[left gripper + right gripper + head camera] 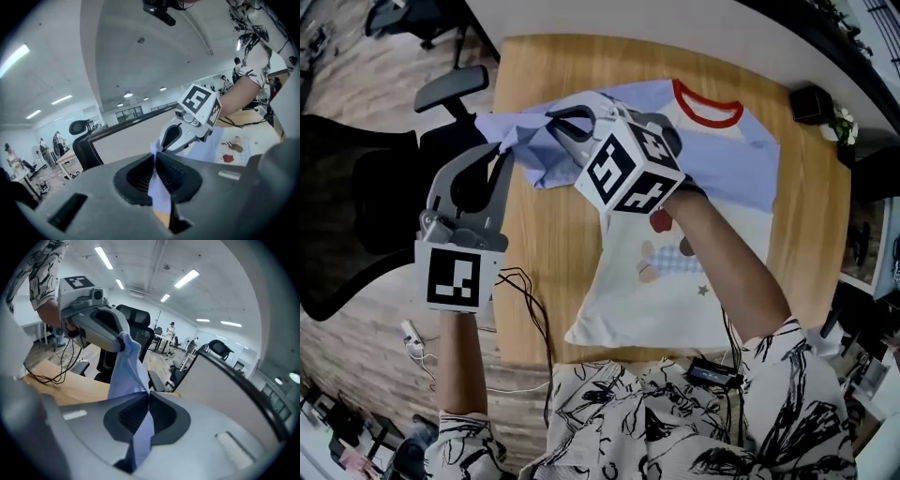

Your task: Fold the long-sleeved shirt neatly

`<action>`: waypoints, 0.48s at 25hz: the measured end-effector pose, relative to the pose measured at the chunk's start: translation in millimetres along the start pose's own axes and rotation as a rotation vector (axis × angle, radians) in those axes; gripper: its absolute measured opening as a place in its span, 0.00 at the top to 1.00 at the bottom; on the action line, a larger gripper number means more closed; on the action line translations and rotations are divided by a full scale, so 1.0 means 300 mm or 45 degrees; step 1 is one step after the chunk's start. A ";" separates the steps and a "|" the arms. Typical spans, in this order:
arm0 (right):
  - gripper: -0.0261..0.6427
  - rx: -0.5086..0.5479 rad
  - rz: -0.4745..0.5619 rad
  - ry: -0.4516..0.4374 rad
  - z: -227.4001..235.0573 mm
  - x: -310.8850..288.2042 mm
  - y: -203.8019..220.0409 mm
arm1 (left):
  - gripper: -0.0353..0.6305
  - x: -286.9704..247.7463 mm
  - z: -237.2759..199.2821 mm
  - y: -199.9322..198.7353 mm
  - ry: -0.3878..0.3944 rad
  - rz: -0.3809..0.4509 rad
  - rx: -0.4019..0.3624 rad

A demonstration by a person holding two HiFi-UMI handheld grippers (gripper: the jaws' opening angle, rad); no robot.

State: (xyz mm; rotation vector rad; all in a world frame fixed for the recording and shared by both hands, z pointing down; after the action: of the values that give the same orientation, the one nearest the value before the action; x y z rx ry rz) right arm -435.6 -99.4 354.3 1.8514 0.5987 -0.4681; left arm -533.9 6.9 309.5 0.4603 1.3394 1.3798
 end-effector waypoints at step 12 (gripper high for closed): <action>0.93 0.207 0.008 0.307 0.302 0.492 0.105 | 0.91 -0.241 0.374 -0.445 -0.168 0.140 0.134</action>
State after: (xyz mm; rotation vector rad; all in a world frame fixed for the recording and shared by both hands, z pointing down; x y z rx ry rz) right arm -302.3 -167.1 261.5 2.0817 0.7339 -0.2974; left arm -359.2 -38.0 253.3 0.6930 1.2986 1.3485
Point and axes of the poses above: the fingertips, and each gripper's own axes: x backward along the fingers, z to its right, y out of its underside, the point moved 8 cm from there along x, backward along the fingers, and after that the axes turned 2 degrees about y, right-handed, at the moved point
